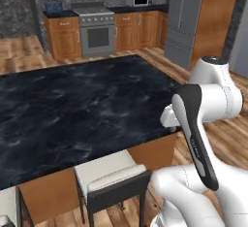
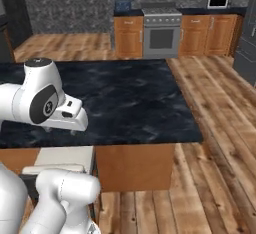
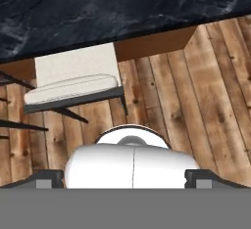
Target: There is a tray on the dining counter. Grab the cup, mug, and pitcher and place them on the tray. The pitcher may be placed next to the tray if it cannot fit the tray.
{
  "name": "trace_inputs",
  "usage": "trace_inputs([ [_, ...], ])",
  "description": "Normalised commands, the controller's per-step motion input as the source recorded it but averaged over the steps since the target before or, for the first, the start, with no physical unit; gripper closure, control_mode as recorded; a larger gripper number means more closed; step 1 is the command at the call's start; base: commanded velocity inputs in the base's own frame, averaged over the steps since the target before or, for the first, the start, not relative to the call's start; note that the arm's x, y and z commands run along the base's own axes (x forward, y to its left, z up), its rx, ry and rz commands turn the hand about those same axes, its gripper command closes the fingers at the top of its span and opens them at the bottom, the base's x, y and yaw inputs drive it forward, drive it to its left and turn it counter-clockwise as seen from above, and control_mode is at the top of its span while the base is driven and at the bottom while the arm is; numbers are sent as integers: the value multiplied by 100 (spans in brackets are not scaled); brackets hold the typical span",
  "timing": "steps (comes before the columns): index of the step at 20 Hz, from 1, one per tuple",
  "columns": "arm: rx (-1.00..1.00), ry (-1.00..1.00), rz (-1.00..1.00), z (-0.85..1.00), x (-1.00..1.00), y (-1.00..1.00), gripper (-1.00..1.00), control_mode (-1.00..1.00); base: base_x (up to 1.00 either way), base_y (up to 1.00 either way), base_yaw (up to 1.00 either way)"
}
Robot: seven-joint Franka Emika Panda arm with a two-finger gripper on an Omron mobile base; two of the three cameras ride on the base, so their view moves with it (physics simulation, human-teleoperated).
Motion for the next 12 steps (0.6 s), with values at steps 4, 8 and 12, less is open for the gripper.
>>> trace_inputs([
  [4,0,0,0,0,0,0,-100,100,35,-100,0],
  [8,0,0,0,0,0,0,-100,100,21,-100,0],
  [12,0,0,0,0,0,0,-100,100,24,-100,0],
])
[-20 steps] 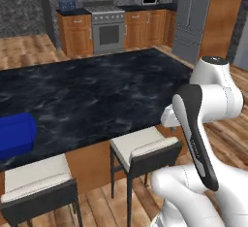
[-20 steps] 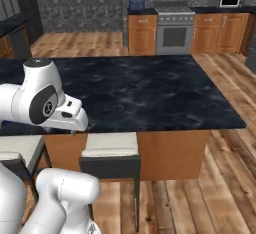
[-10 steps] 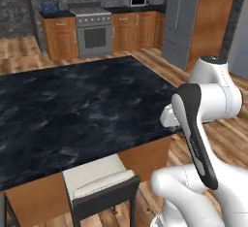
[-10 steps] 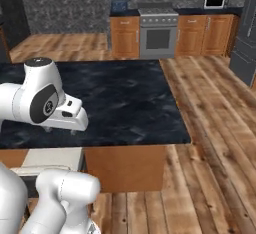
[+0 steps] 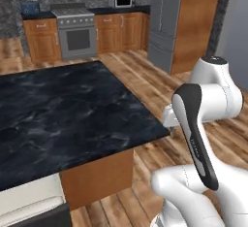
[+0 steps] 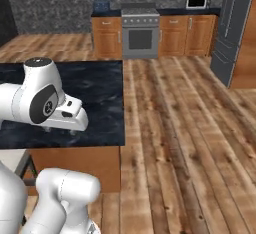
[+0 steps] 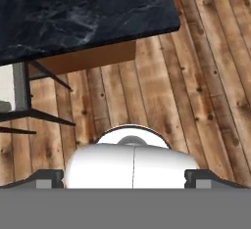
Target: There is a tray on the dining counter. Grab the cup, mug, and pitcher and place them on the tray. The pitcher may be placed next to the tray if it cannot fit the tray.
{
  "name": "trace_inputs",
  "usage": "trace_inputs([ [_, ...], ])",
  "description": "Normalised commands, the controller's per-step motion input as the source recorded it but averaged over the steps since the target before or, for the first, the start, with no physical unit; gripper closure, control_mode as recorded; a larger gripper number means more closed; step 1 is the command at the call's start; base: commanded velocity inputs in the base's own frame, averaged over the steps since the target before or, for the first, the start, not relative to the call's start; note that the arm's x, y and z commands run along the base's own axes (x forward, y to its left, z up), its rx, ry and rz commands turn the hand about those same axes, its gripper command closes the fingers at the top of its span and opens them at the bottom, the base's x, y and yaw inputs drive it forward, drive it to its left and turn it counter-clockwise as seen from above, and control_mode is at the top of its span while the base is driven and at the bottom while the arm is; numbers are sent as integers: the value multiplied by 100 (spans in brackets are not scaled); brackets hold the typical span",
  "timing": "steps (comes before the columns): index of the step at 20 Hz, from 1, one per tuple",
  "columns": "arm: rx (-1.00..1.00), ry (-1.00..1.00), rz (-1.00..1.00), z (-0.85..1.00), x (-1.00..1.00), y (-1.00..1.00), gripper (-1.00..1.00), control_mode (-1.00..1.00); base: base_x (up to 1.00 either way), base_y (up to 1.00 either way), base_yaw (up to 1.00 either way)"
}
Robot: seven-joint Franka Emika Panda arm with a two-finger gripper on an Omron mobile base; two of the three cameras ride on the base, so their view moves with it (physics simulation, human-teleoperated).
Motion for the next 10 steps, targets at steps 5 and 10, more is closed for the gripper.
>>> trace_inputs([
  [5,0,0,0,0,0,0,-100,100,27,-100,0],
  [10,0,0,0,0,0,0,-100,100,38,-100,0],
])
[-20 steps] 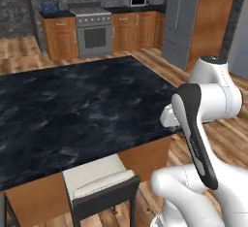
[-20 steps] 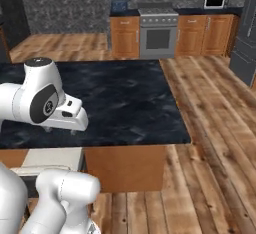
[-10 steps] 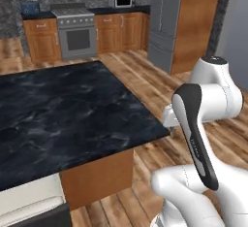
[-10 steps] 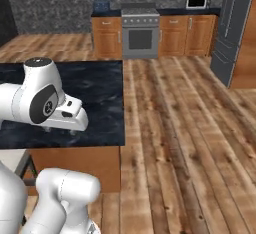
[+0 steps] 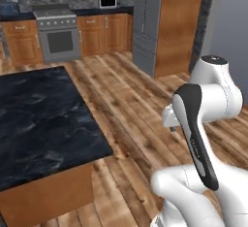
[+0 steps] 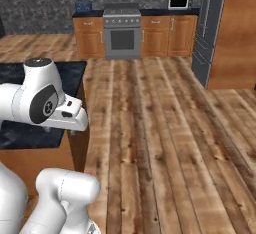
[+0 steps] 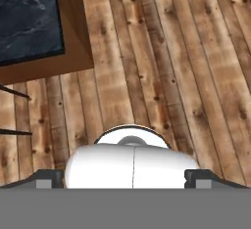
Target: There is a tray on the dining counter. Grab the cup, mug, and pitcher and place them on the tray. The pitcher may be placed next to the tray if it cannot fit the tray.
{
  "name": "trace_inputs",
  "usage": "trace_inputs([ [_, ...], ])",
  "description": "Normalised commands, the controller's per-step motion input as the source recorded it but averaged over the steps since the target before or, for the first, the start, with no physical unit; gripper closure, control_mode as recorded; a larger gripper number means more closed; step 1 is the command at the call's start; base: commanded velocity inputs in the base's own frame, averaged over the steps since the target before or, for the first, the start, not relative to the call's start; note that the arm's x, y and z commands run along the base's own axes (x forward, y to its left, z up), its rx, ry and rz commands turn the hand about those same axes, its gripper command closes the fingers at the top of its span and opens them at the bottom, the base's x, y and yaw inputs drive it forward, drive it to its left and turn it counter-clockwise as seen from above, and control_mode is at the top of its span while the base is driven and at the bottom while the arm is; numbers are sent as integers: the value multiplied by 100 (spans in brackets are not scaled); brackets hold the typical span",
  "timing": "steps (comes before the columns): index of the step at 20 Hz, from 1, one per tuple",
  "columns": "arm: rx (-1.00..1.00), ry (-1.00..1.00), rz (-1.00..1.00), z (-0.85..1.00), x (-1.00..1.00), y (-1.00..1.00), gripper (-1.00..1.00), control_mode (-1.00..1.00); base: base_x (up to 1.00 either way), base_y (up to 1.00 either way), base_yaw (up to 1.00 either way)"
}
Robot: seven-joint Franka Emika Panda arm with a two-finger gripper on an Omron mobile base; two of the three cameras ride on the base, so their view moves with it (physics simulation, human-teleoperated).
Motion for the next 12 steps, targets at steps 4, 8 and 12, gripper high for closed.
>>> trace_inputs([
  [4,0,0,0,0,0,0,-100,100,60,-100,0],
  [8,0,0,0,0,0,0,-100,100,95,-100,0],
  [12,0,0,0,0,0,0,-100,100,100,-92,0],
])
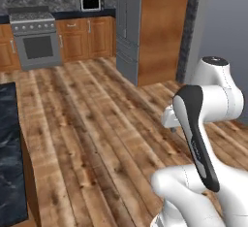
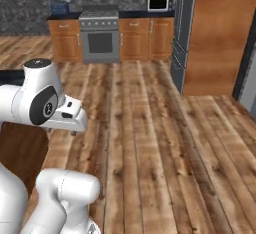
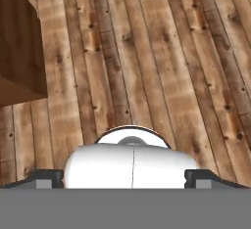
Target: There is a tray on the dining counter. Grab the cup, mug, and pitcher and place them on the tray. The pitcher may be placed next to the tray if it cannot fit the tray.
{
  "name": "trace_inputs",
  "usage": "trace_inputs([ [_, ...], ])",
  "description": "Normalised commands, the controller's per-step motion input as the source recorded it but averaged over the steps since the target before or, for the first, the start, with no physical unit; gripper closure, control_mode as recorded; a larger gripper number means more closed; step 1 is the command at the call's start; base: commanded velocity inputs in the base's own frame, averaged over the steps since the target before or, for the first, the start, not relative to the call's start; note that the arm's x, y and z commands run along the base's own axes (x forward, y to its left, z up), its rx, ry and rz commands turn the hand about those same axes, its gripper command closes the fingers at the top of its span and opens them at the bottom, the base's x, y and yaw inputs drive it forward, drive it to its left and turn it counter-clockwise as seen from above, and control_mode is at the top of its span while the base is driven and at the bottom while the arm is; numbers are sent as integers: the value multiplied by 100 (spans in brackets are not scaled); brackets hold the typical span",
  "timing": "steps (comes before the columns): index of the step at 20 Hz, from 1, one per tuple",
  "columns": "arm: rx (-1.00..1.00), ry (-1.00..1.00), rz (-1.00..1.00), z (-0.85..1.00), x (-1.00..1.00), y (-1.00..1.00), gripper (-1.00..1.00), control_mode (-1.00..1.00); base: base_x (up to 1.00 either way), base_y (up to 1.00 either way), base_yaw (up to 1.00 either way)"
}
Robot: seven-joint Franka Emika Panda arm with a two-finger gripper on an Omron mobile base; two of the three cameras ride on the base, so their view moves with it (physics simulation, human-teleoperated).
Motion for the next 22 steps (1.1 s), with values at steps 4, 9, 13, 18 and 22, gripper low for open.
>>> trace_inputs([
  [4,0,0,0,0,0,0,-100,100,100,-38,0],
  [9,0,0,0,0,0,0,-100,100,100,-5,0],
  [13,0,0,0,0,0,0,-100,100,100,17,-4],
  [18,0,0,0,0,0,0,-100,100,100,46,-10],
  [22,0,0,0,0,0,0,-100,100,100,51,-11],
])
